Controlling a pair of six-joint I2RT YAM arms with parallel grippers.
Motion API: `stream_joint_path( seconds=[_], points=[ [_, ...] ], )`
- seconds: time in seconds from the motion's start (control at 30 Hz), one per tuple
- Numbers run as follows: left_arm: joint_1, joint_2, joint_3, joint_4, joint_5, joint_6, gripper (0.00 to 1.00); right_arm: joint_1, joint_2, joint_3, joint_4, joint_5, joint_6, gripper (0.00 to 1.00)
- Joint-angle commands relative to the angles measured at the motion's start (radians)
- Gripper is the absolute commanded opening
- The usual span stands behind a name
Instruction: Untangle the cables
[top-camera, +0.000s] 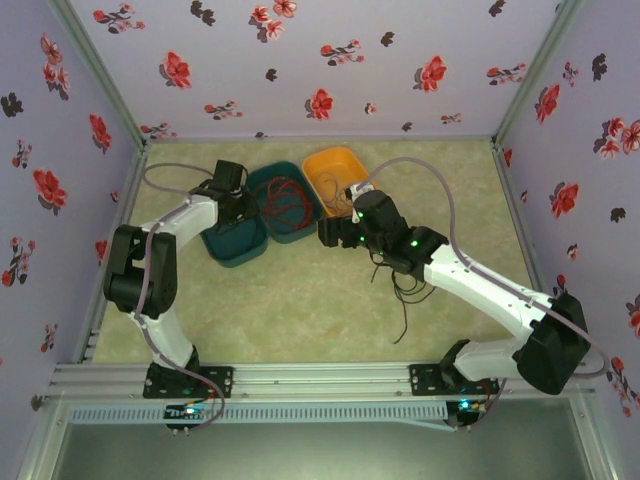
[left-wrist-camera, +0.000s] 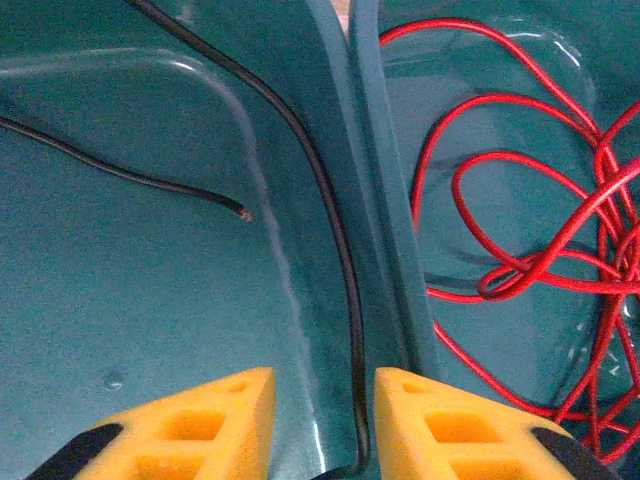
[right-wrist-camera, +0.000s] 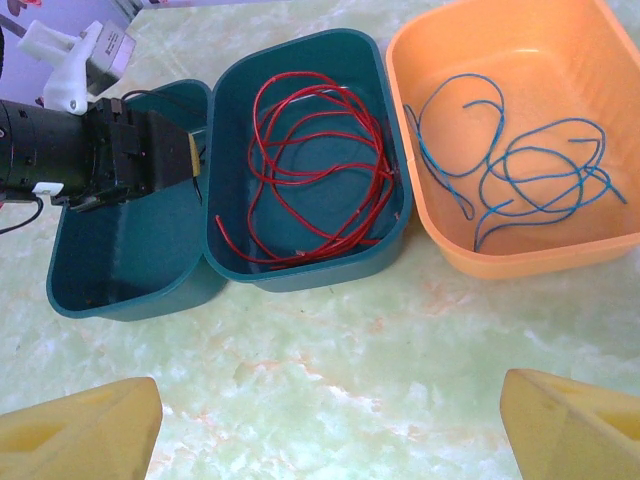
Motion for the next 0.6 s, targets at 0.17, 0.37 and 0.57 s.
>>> stream_joint_path(
  seconds=[0.17, 0.37, 0.57],
  points=[
    [0.007, 0.012, -0.024, -0.021, 0.035, 0.017, 0.23, -0.007, -0.008, -0.025, 0.013, 0.006, 0.026, 0.89],
    [0.007, 0.010, -0.029, -0.065, 0.035, 0.042, 0.14, -0.006, -0.012, -0.032, 0.029, 0.003, 0.026, 0.89],
    [-0.001, -0.017, -0.037, -0.134, 0.036, 0.075, 0.09, -0.008, -0.017, -0.030, 0.006, 0.025, 0.028, 0.89]
  ],
)
